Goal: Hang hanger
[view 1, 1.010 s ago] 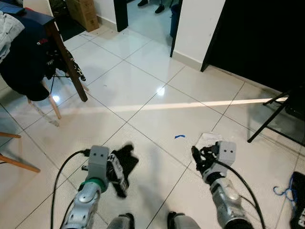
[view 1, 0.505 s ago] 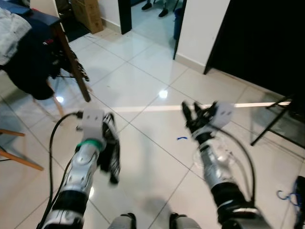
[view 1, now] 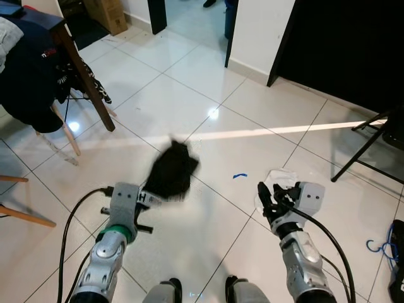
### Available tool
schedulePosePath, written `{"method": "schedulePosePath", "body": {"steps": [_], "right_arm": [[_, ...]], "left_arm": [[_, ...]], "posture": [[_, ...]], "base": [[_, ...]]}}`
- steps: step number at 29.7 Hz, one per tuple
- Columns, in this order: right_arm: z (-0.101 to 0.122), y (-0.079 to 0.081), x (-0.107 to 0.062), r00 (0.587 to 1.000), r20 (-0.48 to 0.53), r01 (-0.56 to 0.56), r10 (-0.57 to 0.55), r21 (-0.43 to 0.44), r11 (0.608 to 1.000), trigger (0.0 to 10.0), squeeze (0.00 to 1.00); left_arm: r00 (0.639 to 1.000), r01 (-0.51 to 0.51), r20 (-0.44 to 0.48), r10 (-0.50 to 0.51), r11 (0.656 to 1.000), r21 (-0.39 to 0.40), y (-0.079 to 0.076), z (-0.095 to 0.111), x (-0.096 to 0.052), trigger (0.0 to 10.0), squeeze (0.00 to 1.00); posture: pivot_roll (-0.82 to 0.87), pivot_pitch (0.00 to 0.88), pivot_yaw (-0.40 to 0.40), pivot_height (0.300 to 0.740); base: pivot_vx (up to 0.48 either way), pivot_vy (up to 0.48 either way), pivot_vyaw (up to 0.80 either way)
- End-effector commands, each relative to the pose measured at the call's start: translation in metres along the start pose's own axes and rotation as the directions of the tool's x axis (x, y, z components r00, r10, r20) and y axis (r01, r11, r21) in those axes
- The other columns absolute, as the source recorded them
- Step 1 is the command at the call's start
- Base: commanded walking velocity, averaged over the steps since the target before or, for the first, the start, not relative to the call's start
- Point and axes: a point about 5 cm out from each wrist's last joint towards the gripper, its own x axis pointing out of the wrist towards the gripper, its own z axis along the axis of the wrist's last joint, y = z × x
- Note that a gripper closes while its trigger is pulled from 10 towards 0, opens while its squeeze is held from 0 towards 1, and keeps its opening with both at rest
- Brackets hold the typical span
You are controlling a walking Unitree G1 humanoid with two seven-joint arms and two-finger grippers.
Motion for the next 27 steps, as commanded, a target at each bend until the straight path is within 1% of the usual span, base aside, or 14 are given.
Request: {"method": "schedulePosePath", "body": {"steps": [1,3,4,5,6,7,8,12,13,15,18,20,25,27], "right_arm": [[-0.004,0.001,0.000,1.000,-0.018,0.008,-0.008,0.014,1.000,10.0,0.00],[0.007,0.008,0.013,1.000,0.013,-0.013,0.012,0.017,1.000,10.0,0.00],[0.007,0.008,0.013,1.000,0.013,-0.013,0.012,0.017,1.000,10.0,0.00],[0.013,0.011,0.020,0.999,0.035,-0.024,0.023,0.018,1.000,10.0,0.00],[0.013,0.011,0.020,0.999,0.035,-0.024,0.023,0.018,1.000,10.0,0.00],[0.027,0.016,0.028,0.995,0.092,-0.034,0.031,0.027,0.999,10.0,0.00],[0.031,0.017,0.030,0.994,0.108,-0.035,0.031,0.031,0.999,10.0,0.00],[0.033,0.017,0.031,0.993,0.117,-0.035,0.031,0.034,0.999,10.0,0.00],[0.028,0.016,0.029,0.995,0.098,-0.035,0.032,0.032,0.999,10.0,0.00],[0.028,0.016,0.029,0.995,0.098,-0.035,0.032,0.032,0.999,10.0,0.00],[0.019,0.013,0.023,0.998,0.065,-0.025,0.023,0.029,0.999,10.0,0.00],[0.014,0.012,0.019,0.999,0.053,-0.009,0.007,0.046,0.999,10.0,0.00],[0.011,0.011,0.017,0.999,0.046,0.004,-0.007,0.059,0.998,10.0,0.00],[0.009,0.008,0.015,0.999,0.037,0.029,-0.031,0.066,0.997,10.0,0.00]], "left_arm": [[1.000,-0.002,-0.003,0.002,1.000,0.000,0.001,-0.001,0.000,10.0,0.00],[0.999,-0.008,0.051,0.008,1.000,0.002,0.002,0.018,0.012,10.0,0.00],[0.999,-0.008,0.051,0.008,1.000,0.002,0.002,0.018,0.012,10.0,0.00],[0.996,-0.012,0.085,0.012,1.000,-0.001,0.003,0.030,0.017,10.0,0.00],[0.996,-0.012,0.085,0.012,1.000,-0.001,0.003,0.030,0.017,10.0,0.00],[0.988,-0.022,0.152,0.025,1.000,-0.019,0.006,0.053,0.022,10.0,0.00],[0.985,-0.024,0.168,0.027,0.999,-0.023,0.007,0.058,0.023,10.0,0.00],[0.984,-0.025,0.175,0.029,0.999,-0.023,0.008,0.062,0.024,10.0,0.00],[0.987,-0.024,0.156,0.026,1.000,-0.018,0.007,0.057,0.023,10.0,0.00],[0.987,-0.024,0.156,0.026,1.000,-0.018,0.007,0.057,0.023,10.0,0.00],[0.993,-0.019,0.119,0.022,1.000,-0.022,0.004,0.042,0.019,10.0,0.00],[0.994,-0.011,0.104,0.014,0.999,-0.033,0.000,0.035,0.015,10.0,0.00],[0.996,-0.012,0.093,0.016,0.999,-0.045,-0.002,0.032,0.014,10.0,0.00],[0.995,-0.003,0.102,0.008,0.999,-0.044,-0.004,0.036,0.016,10.0,0.00]], "posture": [[0.00,0.141,0.068,0.740],[0.01,0.132,0.063,0.740],[0.01,0.132,0.063,0.740],[0.02,0.127,0.063,0.740],[0.02,0.127,0.063,0.740],[0.02,0.121,0.062,0.740],[0.02,0.117,0.062,0.740],[0.02,0.114,0.061,0.740],[0.02,0.111,0.059,0.740],[0.02,0.111,0.059,0.740],[0.01,0.109,0.055,0.740],[0.01,0.107,0.055,0.740],[0.01,0.108,0.058,0.740],[0.01,0.115,0.064,0.740]], "base": [[0.000,0.000,0.00],[0.000,0.000,0.00],[0.000,0.000,0.00],[0.000,0.000,0.00],[0.000,0.000,0.00],[0.000,0.000,0.00],[0.000,0.000,0.00],[0.000,0.000,0.00],[0.000,0.000,0.00],[0.000,0.000,0.00],[0.000,0.000,0.00],[0.000,0.000,0.00],[0.000,0.000,0.00],[0.000,0.000,0.00]]}}
